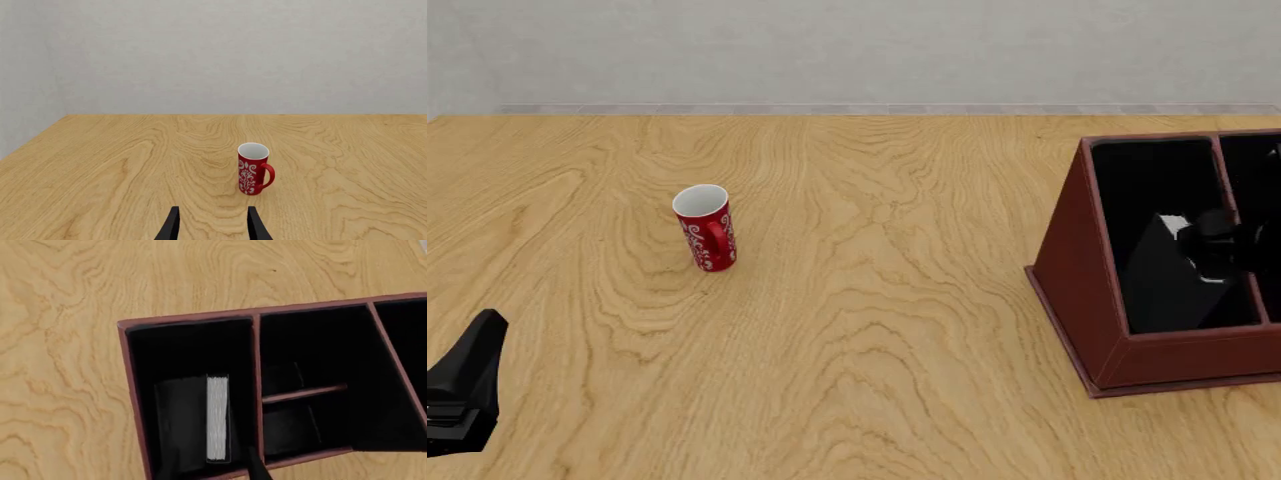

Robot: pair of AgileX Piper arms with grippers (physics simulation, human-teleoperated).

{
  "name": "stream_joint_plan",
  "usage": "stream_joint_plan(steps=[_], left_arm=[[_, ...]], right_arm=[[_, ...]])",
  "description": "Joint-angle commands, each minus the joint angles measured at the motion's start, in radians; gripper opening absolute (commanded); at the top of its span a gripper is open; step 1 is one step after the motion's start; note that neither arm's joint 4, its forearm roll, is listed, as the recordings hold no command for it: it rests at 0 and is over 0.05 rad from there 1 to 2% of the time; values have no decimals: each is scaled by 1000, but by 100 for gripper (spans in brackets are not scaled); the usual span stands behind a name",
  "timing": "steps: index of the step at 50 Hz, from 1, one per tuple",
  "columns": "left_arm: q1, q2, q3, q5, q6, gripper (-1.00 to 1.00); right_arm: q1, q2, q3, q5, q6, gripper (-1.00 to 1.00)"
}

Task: Pick up the book and place it in the left compartment of the caddy.

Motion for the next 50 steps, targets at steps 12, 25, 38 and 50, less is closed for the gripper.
stream_joint_plan(steps=[12,25,38,50], left_arm=[[0,0,0,0,0,100],[0,0,0,0,0,100],[0,0,0,0,0,100],[0,0,0,0,0,100]], right_arm=[[22,-228,-122,213,-26,100],[23,-358,-140,238,-28,100],[30,-540,-104,203,-17,100],[96,-783,32,171,85,100]])
